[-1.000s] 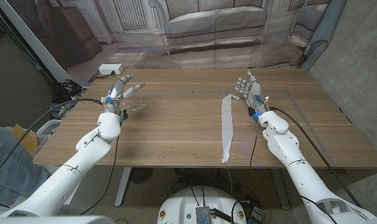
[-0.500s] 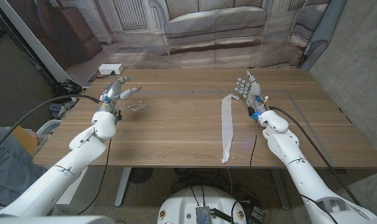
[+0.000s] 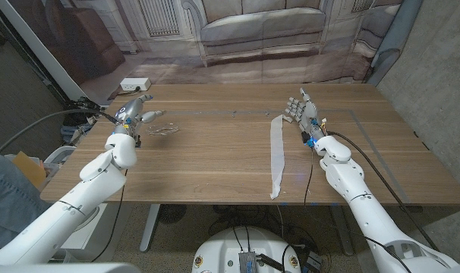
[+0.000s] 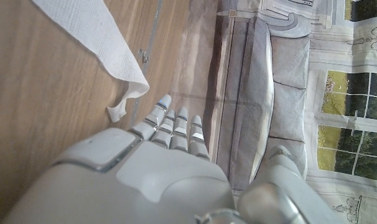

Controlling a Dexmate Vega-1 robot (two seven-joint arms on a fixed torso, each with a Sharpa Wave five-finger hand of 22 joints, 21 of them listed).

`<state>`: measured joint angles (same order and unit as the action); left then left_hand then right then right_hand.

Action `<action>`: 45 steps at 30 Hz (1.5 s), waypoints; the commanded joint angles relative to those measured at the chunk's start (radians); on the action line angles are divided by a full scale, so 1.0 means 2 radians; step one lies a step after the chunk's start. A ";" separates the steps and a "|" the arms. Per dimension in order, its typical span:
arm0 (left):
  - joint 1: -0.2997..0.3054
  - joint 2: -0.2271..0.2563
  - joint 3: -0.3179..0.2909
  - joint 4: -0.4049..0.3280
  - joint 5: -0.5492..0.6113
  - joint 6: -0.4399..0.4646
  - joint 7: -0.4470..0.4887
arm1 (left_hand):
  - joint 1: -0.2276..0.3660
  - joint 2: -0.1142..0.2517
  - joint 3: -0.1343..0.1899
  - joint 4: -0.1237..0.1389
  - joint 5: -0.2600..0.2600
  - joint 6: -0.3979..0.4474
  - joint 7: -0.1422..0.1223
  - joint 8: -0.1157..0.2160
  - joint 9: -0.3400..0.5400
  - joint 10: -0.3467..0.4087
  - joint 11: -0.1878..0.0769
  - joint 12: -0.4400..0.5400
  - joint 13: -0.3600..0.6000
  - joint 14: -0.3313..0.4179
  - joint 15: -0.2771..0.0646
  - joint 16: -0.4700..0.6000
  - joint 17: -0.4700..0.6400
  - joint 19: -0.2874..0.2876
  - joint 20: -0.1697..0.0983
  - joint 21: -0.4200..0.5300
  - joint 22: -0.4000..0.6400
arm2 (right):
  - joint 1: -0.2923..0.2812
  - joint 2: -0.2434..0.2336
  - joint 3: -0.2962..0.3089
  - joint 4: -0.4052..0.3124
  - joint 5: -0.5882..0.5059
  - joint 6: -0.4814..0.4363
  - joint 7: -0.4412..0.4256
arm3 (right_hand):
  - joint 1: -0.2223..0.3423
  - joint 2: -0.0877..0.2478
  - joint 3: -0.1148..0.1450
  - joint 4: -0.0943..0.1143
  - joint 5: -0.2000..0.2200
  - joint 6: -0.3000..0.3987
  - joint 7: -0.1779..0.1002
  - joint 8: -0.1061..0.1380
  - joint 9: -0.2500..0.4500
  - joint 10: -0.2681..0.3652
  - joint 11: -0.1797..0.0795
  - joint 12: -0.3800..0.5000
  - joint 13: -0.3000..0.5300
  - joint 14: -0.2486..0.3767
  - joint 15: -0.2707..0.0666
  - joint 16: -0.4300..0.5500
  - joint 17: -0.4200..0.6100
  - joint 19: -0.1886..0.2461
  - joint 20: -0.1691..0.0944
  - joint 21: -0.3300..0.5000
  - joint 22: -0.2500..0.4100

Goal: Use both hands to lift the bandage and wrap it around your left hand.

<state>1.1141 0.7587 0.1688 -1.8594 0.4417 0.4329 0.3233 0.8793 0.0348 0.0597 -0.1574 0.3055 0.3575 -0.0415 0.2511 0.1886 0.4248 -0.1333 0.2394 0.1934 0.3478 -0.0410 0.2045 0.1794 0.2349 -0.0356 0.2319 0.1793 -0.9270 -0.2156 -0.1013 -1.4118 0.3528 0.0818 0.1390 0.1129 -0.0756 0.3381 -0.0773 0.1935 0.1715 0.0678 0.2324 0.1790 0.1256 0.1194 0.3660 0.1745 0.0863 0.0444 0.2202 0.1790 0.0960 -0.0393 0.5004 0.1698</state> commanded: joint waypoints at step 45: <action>-0.180 0.157 0.211 -0.026 0.128 0.179 -0.281 | 0.094 0.016 0.025 0.000 -0.017 0.028 -0.008 -0.004 0.007 0.029 -0.017 -0.003 0.008 0.050 -0.047 0.006 0.006 0.062 -0.020 0.015 0.005 | -0.021 -0.004 0.001 -0.035 0.000 -0.038 -0.006 | 0.003 0.008 -0.004 -0.002 0.004 0.008 0.000 -0.007 0.003 0.011 -0.004 -0.012 0.002 0.020 -0.001 -0.002 0.002 0.025 -0.007 -0.009 0.003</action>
<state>0.8582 1.0566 0.4838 -1.9672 0.6955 0.8293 -0.1740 1.0650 0.0646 0.1068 -0.1627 0.2772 0.3987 -0.0571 0.2375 0.1981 0.4695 -0.1664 0.2234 0.2073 0.4359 -0.0462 0.2079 0.1888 0.3449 -0.0409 0.2553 0.1888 -0.9635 -0.2224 -0.1038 -1.4728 0.3554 0.0152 0.1324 0.1168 -0.0717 0.3339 -0.0815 0.1934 0.1824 0.0679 0.2238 0.1840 0.1397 0.1122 0.3470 0.1744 0.1165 0.0392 0.2145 0.1789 0.1387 -0.0323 0.4870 0.1748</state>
